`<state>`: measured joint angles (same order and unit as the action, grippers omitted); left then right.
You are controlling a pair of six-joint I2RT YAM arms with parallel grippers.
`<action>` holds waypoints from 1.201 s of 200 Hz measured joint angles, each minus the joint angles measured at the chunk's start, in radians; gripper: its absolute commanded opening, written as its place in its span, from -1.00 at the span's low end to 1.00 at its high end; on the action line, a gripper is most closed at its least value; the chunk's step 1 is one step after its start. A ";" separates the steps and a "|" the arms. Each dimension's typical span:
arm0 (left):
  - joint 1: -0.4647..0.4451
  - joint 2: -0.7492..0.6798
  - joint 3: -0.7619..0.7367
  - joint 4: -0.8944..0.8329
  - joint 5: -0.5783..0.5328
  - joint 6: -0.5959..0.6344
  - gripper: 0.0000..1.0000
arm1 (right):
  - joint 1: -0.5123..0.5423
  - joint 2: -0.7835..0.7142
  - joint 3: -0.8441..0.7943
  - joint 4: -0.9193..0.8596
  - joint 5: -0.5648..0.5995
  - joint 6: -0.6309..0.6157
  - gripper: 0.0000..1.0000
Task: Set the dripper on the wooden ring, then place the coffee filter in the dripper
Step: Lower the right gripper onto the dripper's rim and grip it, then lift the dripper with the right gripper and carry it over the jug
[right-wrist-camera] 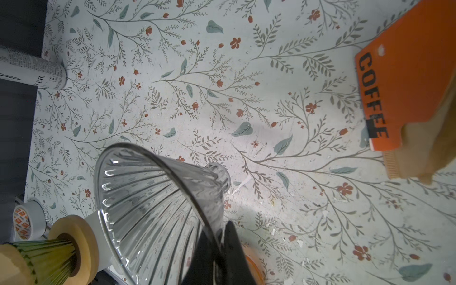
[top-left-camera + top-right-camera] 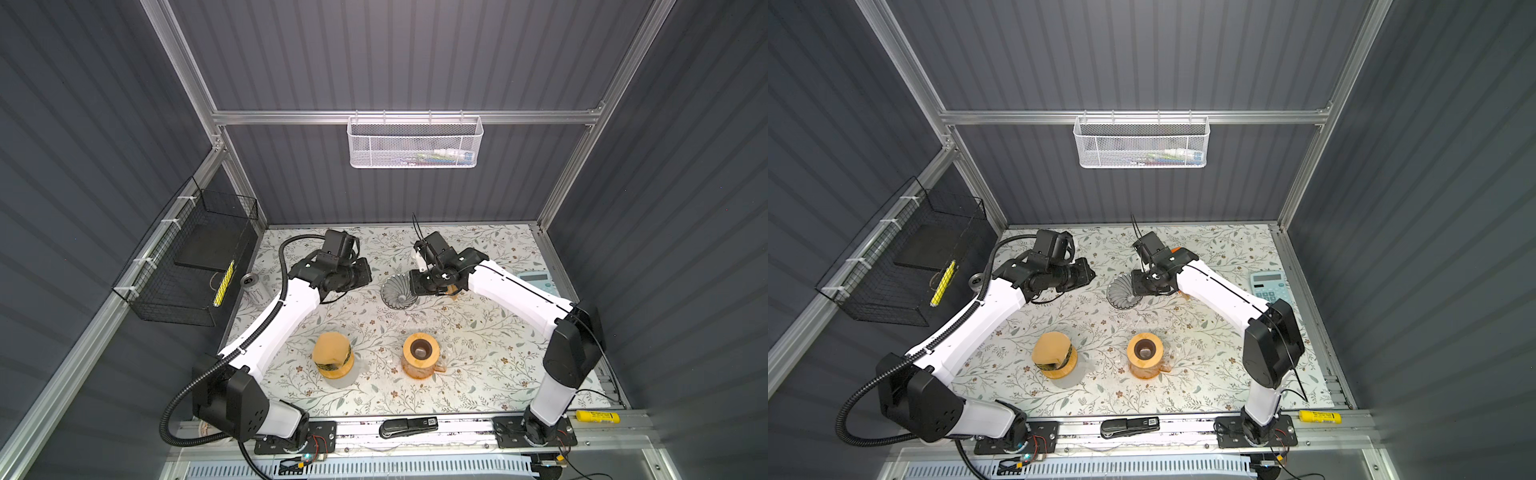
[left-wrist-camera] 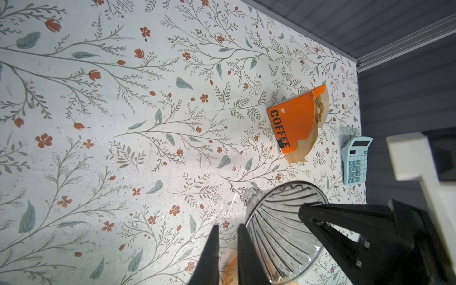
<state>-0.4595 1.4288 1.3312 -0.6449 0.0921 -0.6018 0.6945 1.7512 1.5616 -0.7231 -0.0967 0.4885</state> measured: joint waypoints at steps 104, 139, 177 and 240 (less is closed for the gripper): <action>-0.008 0.000 0.114 -0.032 0.095 0.021 -0.58 | -0.001 -0.316 -0.079 -0.109 0.013 -0.018 -1.00; -0.072 0.012 0.124 -0.050 0.127 0.044 -0.54 | -0.001 -0.410 -0.142 -0.174 -0.012 -0.018 -1.00; -0.175 0.023 0.132 -0.089 0.130 0.072 -0.52 | -0.001 -0.486 -0.208 -0.215 -0.075 -0.016 -1.00; -0.256 0.015 0.045 -0.096 0.138 0.064 -0.57 | 0.031 -0.566 -0.345 -0.241 -0.127 0.029 -1.00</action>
<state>-0.7155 1.4441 1.3762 -0.7410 0.2298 -0.5381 0.7254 1.1854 1.2163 -0.9638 -0.2237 0.5171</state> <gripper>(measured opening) 0.221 0.087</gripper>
